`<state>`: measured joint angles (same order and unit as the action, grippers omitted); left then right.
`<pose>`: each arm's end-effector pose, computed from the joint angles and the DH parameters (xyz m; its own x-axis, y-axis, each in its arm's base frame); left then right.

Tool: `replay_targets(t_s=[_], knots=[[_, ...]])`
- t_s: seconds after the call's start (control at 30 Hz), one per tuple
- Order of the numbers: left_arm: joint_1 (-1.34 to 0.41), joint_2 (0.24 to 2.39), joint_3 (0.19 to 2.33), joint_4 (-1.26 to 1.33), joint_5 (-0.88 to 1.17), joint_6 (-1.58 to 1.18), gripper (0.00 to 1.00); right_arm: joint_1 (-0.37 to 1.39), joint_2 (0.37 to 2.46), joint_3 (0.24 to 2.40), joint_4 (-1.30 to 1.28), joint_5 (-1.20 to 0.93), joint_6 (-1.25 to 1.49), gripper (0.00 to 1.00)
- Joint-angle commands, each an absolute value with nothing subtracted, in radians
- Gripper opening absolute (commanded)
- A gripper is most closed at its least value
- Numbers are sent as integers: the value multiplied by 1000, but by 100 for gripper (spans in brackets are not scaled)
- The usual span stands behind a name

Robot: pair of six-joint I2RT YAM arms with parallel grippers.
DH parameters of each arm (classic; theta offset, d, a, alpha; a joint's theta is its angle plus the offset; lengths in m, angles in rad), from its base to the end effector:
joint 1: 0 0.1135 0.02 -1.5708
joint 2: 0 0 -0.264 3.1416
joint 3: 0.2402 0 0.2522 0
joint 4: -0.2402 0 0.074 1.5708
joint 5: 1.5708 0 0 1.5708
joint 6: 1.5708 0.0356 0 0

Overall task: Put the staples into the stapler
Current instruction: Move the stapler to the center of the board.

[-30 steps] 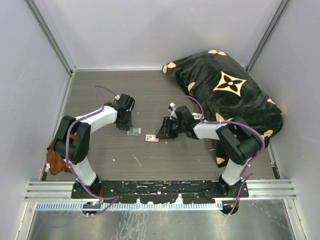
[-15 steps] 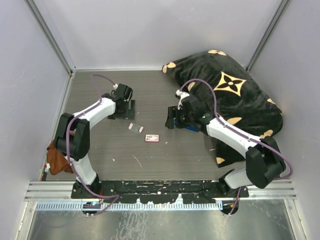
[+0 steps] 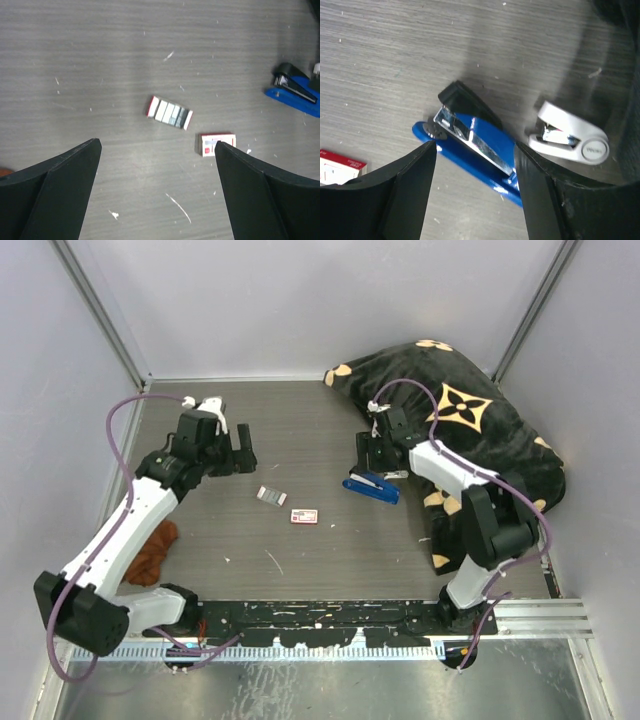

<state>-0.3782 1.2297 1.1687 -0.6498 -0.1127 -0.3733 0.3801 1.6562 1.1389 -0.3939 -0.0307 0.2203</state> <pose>0.2456 -0.0933 0.3359 -0.6695 -0.1239 -0.7324 0.0468 0.9770 -0.2081 0.3267 0.1317 0.2209 -0.8010 -0.0848 -0.5927 -0.2185 0.9630 0.1576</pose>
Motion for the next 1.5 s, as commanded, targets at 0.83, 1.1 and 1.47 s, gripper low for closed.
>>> replay_targets(t_s=[0.83,1.1,1.47], knots=[[-367,960,1042,-796,31,-508,98,435,1911,1280,-283,-84,4,56],[-367,941,974,-711,116,-592,98,497,1874,1230,-247,22,-17,34],[-407,1027,804,-426,299,-795,91,689,1658,1057,-93,143,118,17]])
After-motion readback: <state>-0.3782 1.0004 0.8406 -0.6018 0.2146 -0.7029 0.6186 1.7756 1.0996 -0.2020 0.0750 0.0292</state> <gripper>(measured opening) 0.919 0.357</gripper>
